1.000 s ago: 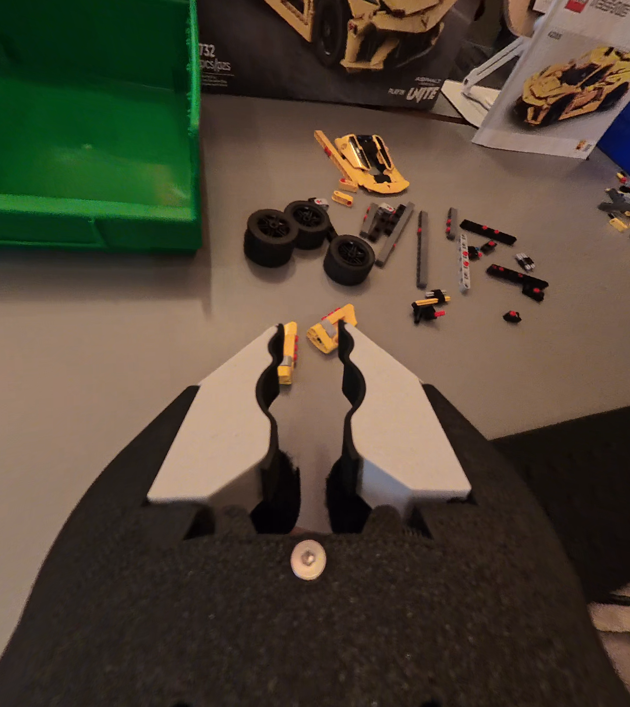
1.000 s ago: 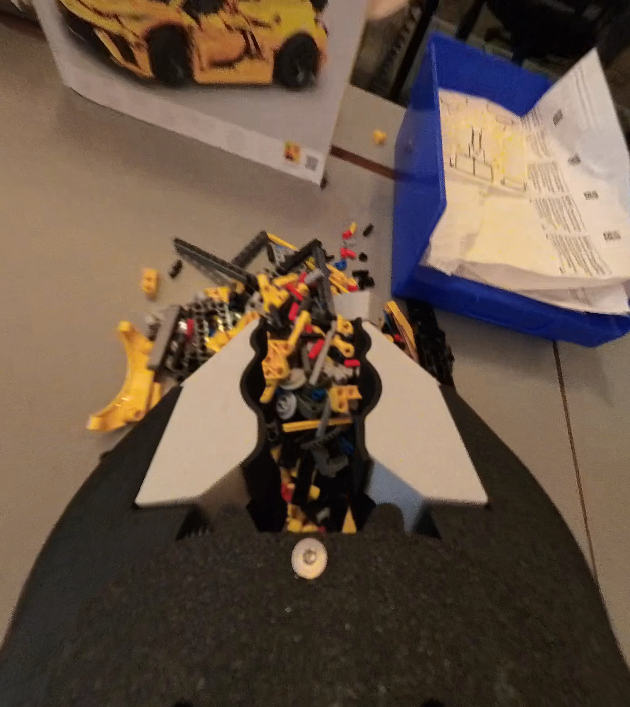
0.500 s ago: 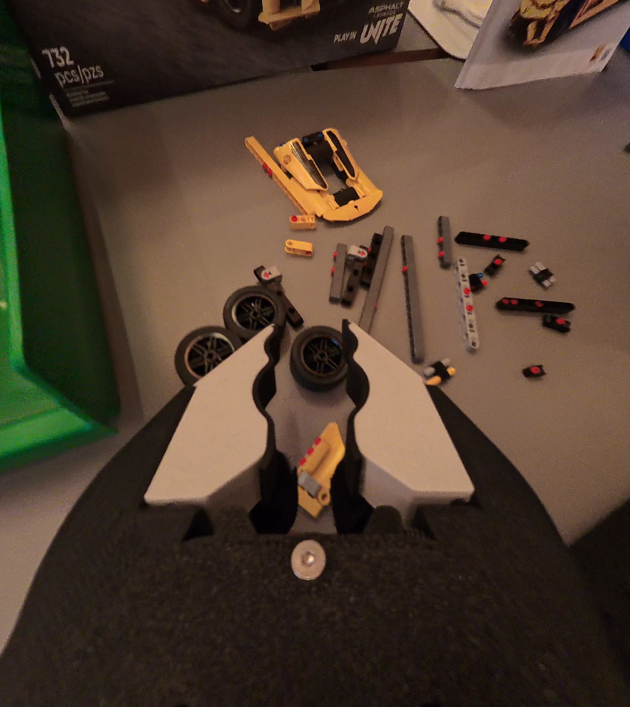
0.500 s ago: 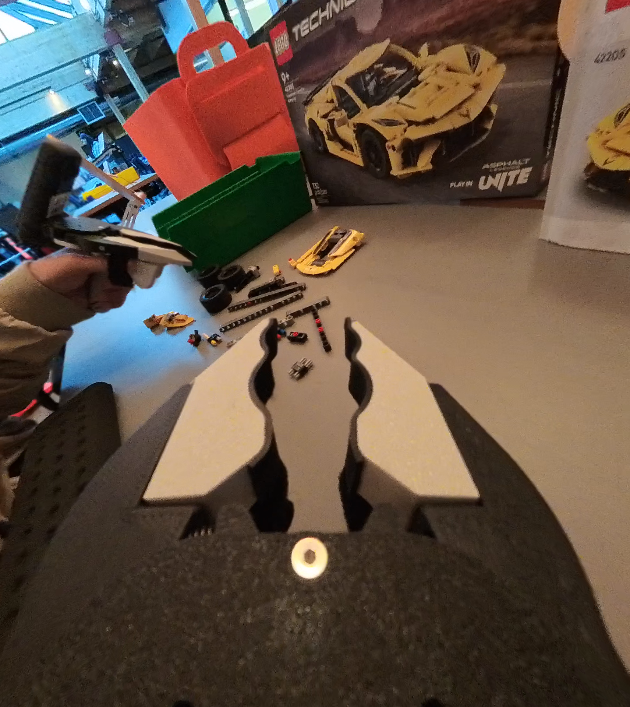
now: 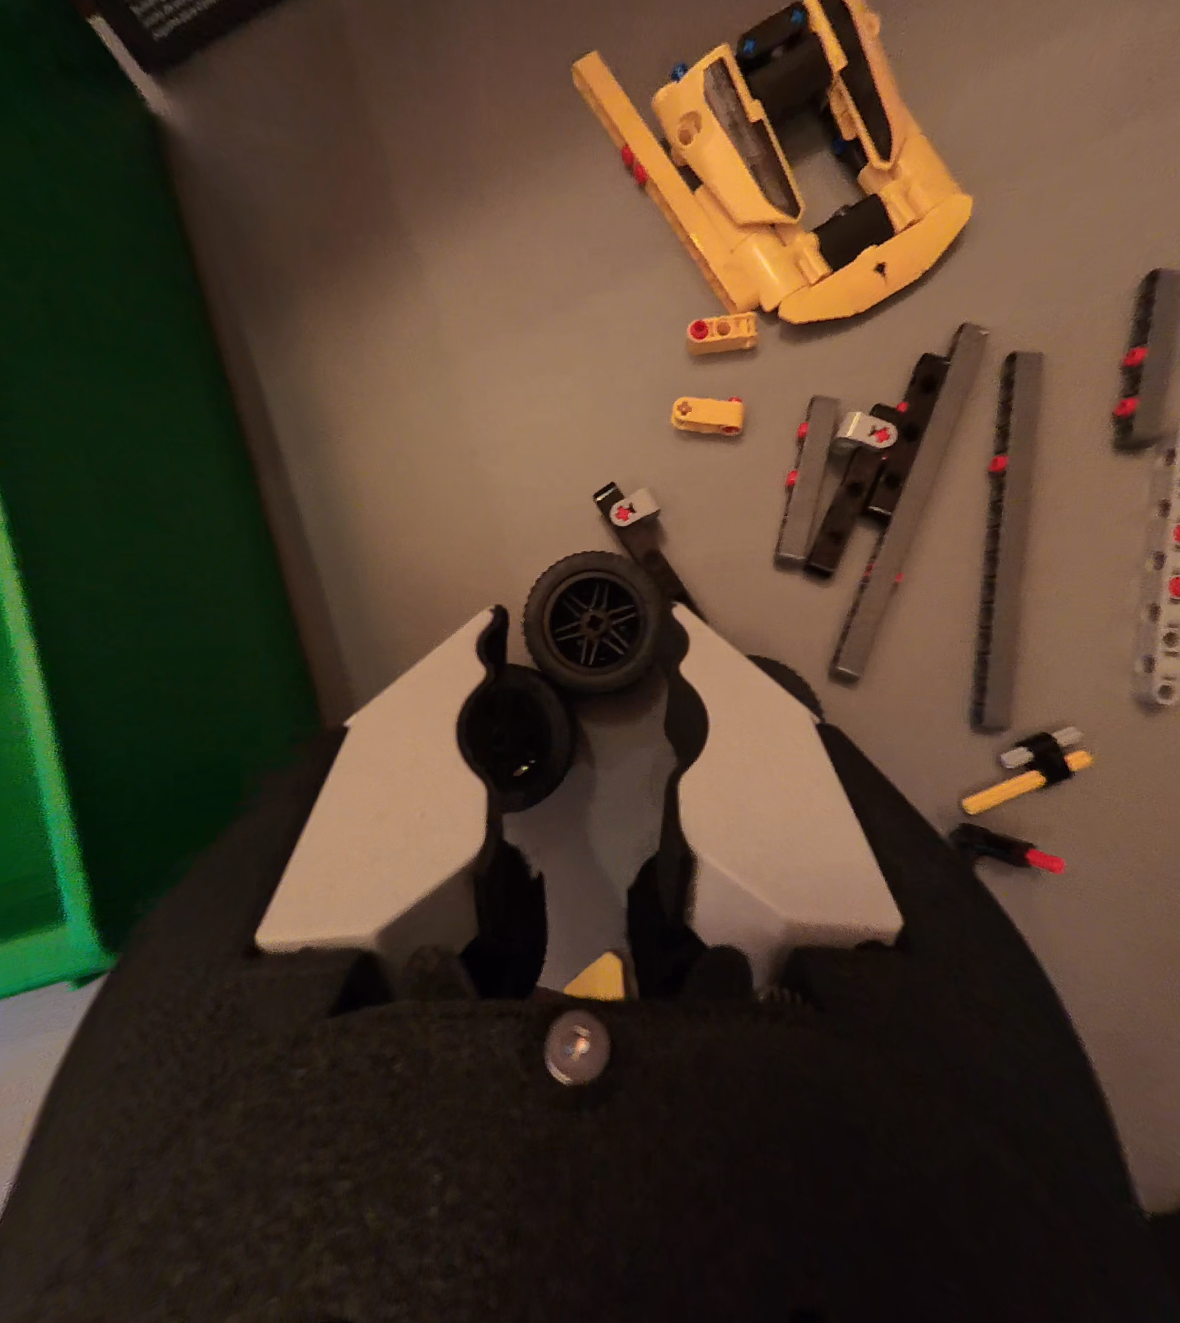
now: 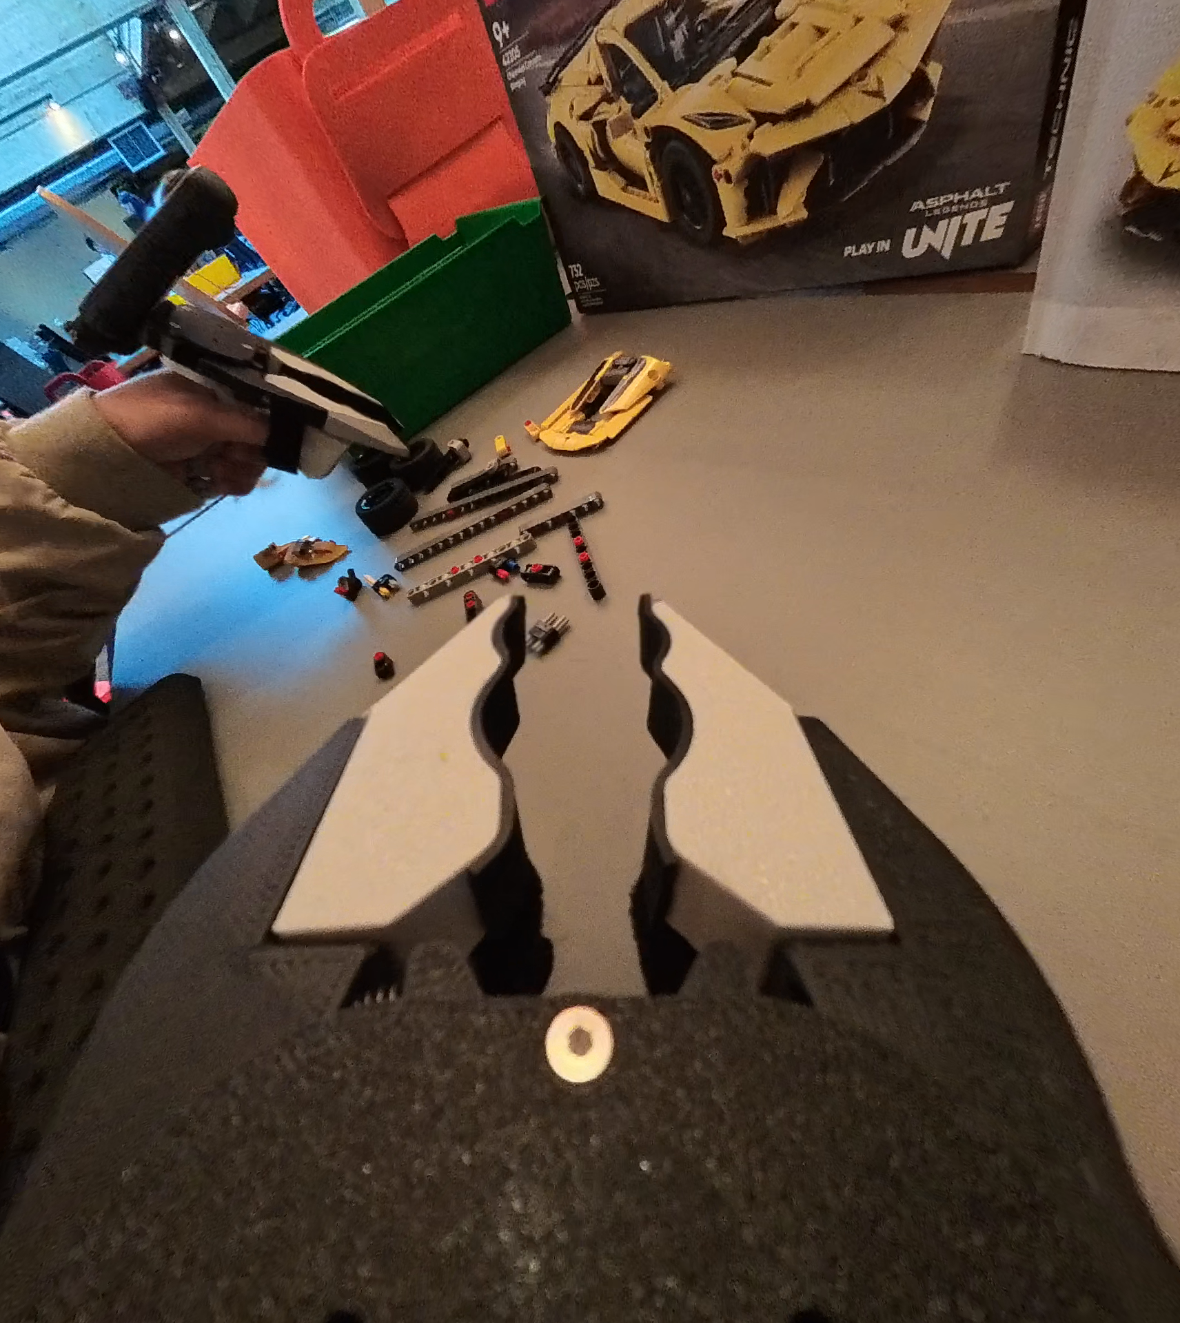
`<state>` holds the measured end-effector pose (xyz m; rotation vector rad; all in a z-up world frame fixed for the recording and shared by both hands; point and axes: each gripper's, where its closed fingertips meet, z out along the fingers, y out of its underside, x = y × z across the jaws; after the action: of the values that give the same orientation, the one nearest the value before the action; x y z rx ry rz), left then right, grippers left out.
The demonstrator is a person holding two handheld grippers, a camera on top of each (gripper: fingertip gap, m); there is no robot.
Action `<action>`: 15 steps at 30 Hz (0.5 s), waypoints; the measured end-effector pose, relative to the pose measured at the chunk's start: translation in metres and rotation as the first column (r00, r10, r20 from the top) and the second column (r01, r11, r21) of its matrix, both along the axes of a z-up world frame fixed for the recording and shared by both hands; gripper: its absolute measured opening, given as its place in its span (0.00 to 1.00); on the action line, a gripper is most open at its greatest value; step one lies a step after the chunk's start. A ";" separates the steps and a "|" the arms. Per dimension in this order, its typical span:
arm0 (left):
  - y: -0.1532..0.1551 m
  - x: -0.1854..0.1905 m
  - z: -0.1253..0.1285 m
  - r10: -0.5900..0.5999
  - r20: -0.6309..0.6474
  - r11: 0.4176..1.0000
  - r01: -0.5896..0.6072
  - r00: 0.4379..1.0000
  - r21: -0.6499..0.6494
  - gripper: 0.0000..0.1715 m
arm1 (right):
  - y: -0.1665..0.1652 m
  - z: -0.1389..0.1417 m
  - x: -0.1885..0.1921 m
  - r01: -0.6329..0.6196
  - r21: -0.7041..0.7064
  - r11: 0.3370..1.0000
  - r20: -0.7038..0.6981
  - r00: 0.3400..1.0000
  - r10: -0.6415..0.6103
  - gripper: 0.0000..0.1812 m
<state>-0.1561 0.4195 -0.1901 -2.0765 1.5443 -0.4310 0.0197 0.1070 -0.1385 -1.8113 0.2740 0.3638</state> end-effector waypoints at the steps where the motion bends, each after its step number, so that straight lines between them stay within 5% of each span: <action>1: -0.003 0.002 0.000 -0.005 0.005 1.000 0.006 1.000 -0.020 0.26 | 0.000 0.001 -0.001 -0.004 0.005 1.000 -0.005 1.000 0.004 0.17; 7: -0.012 0.040 0.017 -0.055 0.122 0.995 0.065 0.991 -0.077 0.30 | 0.001 -0.001 -0.002 -0.016 0.000 1.000 -0.029 0.999 0.016 0.16; 11: -0.023 0.081 0.005 -0.131 0.094 0.983 0.142 0.987 -0.113 0.30 | 0.001 -0.003 -0.001 -0.009 -0.012 1.000 -0.029 1.000 0.009 0.15; 15: -0.013 0.118 -0.010 -0.081 0.084 0.973 0.097 0.993 -0.209 0.30 | -0.001 -0.004 -0.002 -0.013 -0.012 1.000 -0.044 0.999 0.012 0.15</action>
<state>-0.0385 0.4068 -0.1999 -2.1264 1.6121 -0.7279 0.0182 0.1061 -0.1427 -1.8190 0.2964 0.4123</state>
